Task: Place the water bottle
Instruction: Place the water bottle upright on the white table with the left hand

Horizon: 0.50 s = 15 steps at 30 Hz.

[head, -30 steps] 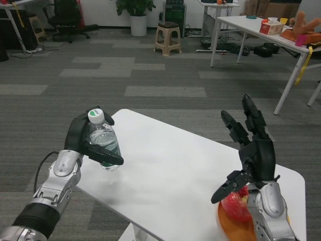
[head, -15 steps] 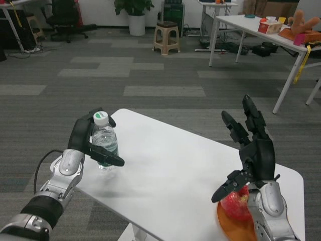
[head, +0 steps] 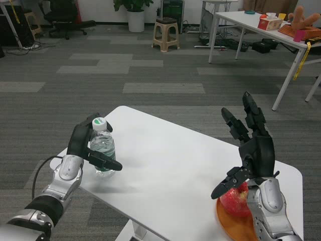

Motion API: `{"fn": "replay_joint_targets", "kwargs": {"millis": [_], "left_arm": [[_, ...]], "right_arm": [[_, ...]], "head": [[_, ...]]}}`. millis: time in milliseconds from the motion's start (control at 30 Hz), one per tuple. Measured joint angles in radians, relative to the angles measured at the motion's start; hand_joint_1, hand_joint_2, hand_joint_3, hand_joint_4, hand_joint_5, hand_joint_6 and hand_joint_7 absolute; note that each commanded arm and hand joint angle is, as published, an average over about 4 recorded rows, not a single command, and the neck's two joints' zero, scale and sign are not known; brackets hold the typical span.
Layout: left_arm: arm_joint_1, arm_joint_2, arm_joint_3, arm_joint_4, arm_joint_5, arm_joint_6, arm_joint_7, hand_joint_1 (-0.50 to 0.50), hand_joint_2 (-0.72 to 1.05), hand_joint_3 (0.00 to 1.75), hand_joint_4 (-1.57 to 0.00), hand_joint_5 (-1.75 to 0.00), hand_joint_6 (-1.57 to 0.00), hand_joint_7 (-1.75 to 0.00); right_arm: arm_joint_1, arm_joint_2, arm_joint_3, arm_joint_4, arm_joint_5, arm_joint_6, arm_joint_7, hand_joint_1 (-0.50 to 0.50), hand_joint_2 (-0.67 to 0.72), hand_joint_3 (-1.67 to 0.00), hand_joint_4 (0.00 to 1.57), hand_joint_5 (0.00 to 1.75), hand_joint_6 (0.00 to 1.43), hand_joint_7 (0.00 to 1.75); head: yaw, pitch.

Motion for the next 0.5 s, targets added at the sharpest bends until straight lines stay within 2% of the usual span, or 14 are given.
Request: {"fn": "replay_joint_targets", "kwargs": {"millis": [133, 333, 500], "left_arm": [[-0.004, -0.002, -0.012, 0.021, -0.021, -0.018, 0.002, 0.50, -0.02, 0.09, -1.16, -1.75, -0.61, -1.68], [-0.011, -0.010, -0.044, 0.049, -0.105, -0.028, 0.003, 0.50, -0.02, 0.09, -0.82, -1.75, -0.45, -1.68], [-0.018, -0.015, -0.076, 0.069, -0.162, -0.031, -0.001, 0.50, -0.02, 0.09, -0.58, -1.75, -0.37, -1.68]], "right_arm": [[0.000, 0.000, 0.000, 0.001, 0.000, 0.000, 0.000, -0.08, 0.66, 0.00, 0.49, 0.00, 0.00, 0.00], [0.000, 0.000, 0.000, 0.001, 0.000, 0.000, 0.000, -0.08, 0.69, 0.00, 0.49, 0.00, 0.00, 0.00], [0.000, 0.000, 0.000, 0.001, 0.000, 0.000, 0.000, -0.08, 0.68, 0.00, 0.49, 0.00, 0.00, 0.00]], "head": [[0.002, -0.002], [0.003, -0.003], [0.004, -0.007]]}}
